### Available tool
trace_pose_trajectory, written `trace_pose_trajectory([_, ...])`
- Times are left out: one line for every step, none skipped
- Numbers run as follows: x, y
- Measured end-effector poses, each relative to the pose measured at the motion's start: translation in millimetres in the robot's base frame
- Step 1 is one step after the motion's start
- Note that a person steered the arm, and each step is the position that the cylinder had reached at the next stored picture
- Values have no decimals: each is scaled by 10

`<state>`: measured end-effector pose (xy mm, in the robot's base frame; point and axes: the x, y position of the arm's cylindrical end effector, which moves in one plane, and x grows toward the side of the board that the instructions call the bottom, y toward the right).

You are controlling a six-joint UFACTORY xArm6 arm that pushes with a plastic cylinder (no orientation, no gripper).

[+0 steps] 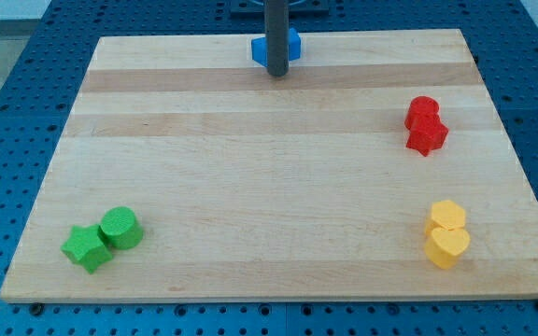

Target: Push the blue cube along with blue triangle a bit left

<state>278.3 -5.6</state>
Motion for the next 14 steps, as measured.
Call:
trace_pose_trajectory([0, 0])
trace_pose_trajectory([-3, 0])
trace_pose_trajectory([-15, 0])
trace_pose_trajectory([-31, 0])
trace_pose_trajectory([-41, 0])
trace_pose_trajectory([-41, 2])
trace_pose_trajectory([-41, 328])
trace_pose_trajectory([-110, 865])
trace_pose_trajectory([-490, 1157])
trace_pose_trajectory([-759, 1184])
trace_pose_trajectory([-759, 1140])
trace_pose_trajectory([-682, 584])
trace_pose_trajectory([-593, 159])
trace_pose_trajectory([-593, 126])
